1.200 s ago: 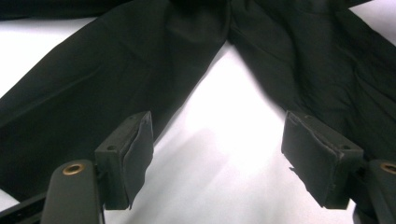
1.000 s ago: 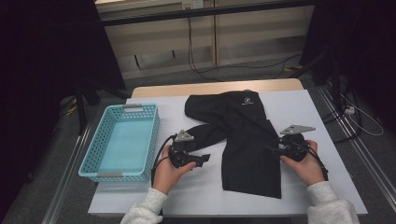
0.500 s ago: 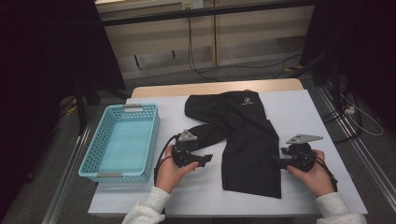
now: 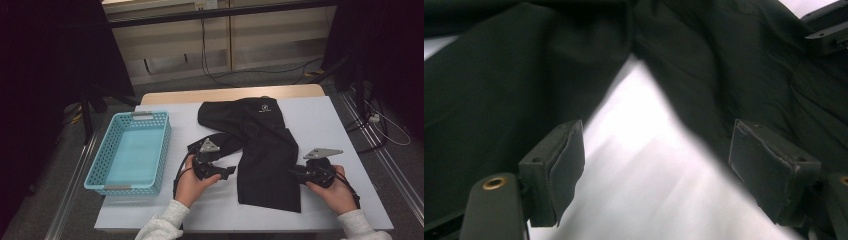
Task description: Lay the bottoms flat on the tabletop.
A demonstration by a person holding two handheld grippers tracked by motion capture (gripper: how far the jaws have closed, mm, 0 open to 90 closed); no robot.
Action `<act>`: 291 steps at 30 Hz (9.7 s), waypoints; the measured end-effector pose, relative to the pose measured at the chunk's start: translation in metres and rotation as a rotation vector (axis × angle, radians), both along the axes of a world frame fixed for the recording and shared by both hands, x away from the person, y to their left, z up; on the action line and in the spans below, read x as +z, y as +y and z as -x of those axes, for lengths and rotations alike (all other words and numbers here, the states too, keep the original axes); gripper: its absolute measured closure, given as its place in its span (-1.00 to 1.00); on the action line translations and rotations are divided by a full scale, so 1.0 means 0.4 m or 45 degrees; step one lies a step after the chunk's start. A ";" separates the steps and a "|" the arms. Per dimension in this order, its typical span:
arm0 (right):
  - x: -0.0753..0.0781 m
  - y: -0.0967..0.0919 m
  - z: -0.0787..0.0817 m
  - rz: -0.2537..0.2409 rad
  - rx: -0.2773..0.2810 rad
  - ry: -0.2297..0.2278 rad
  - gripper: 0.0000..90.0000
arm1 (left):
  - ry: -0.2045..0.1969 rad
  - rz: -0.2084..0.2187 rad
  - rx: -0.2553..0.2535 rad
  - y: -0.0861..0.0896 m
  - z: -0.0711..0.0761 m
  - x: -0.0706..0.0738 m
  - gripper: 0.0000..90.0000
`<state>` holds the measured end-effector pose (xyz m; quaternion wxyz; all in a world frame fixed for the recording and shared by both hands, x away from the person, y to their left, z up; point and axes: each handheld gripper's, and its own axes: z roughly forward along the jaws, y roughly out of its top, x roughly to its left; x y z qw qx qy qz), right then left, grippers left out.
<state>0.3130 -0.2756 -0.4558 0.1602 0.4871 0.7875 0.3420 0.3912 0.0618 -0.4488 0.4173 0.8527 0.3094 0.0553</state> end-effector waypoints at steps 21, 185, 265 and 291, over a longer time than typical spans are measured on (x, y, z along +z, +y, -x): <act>0.000 -0.005 0.014 -0.027 -0.003 0.011 0.99 | 0.103 -0.002 -0.129 -0.092 0.001 -0.026 0.85; 0.005 -0.124 0.044 -0.028 -0.223 0.029 0.71 | -0.021 -0.027 0.048 0.089 -0.010 0.047 -0.42; 0.036 -0.112 0.090 -0.079 -0.108 -0.156 -0.29 | 0.056 0.115 0.055 0.094 -0.059 0.096 0.98; 0.034 -0.109 0.089 -0.084 -0.091 -0.151 -0.31 | 0.019 0.134 -0.026 0.039 -0.029 0.092 0.25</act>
